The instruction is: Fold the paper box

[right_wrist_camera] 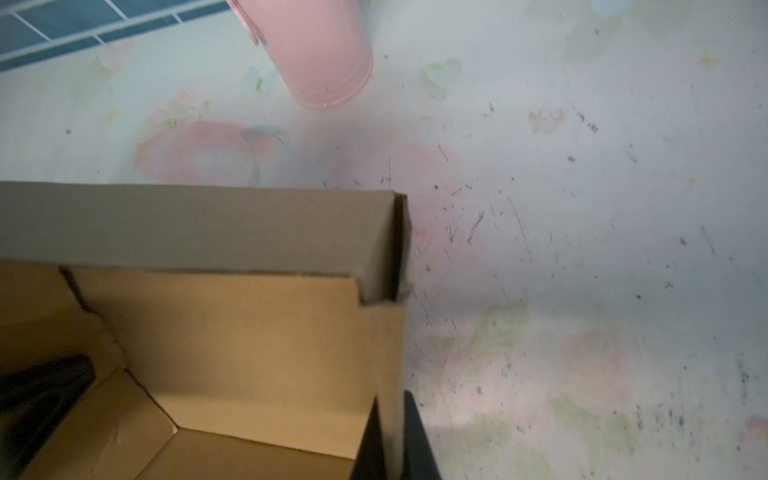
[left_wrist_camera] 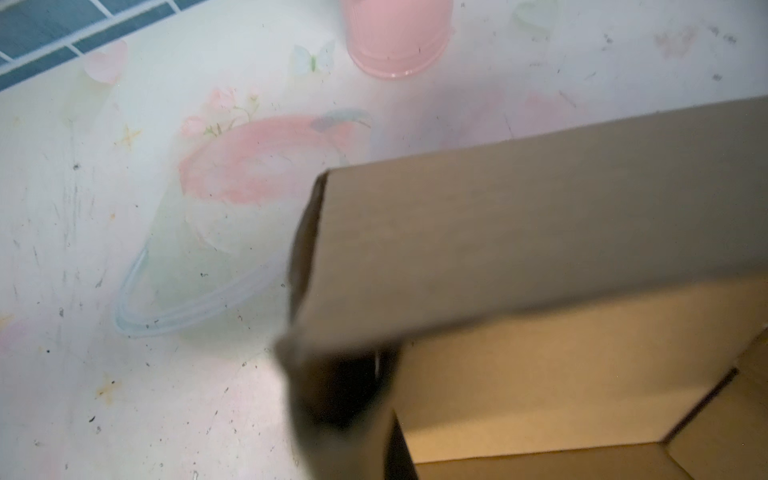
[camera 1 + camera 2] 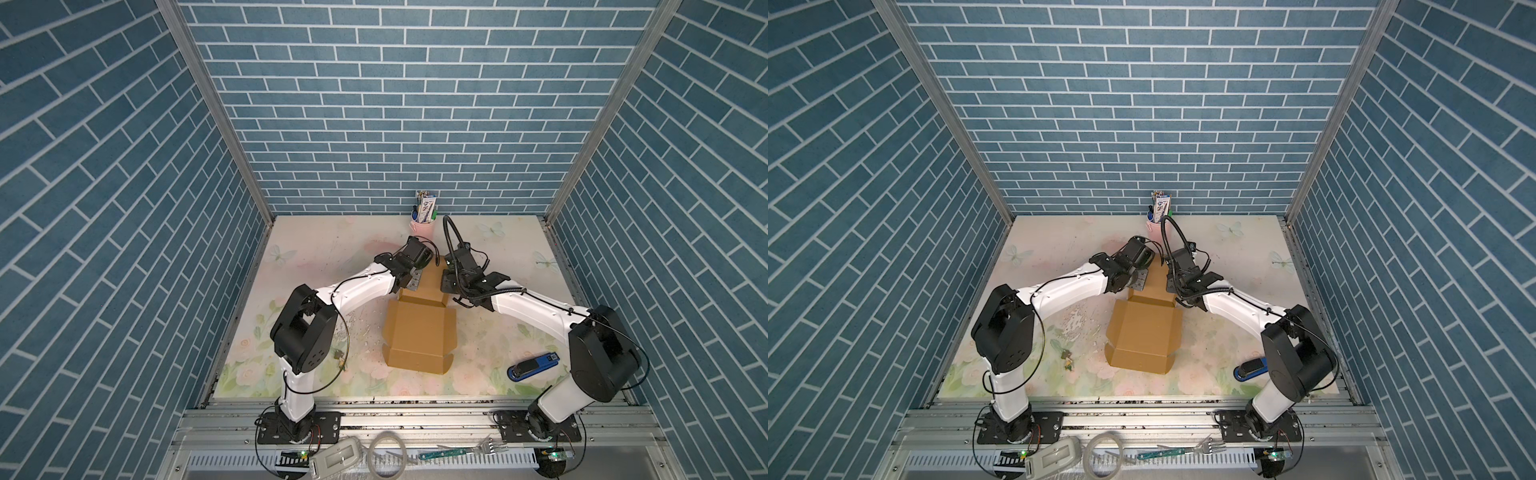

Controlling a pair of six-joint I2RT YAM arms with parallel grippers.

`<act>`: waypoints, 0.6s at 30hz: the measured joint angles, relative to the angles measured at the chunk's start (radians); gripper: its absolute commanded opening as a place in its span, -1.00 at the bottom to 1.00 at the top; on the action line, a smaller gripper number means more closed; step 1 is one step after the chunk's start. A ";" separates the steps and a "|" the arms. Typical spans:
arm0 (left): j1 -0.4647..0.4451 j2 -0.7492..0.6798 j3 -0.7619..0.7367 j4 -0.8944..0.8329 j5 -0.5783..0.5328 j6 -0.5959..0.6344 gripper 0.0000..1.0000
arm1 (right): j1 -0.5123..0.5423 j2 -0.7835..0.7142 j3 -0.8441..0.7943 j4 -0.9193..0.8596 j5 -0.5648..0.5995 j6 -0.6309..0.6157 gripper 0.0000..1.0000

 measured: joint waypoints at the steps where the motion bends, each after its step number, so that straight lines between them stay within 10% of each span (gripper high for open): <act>1: -0.002 0.005 0.000 -0.011 0.002 0.000 -0.86 | 0.000 0.008 0.002 -0.016 -0.010 0.011 -1.00; 18: -0.009 0.137 0.090 -0.130 -0.019 0.039 -0.81 | -0.048 0.152 0.112 -0.174 -0.189 0.120 -1.00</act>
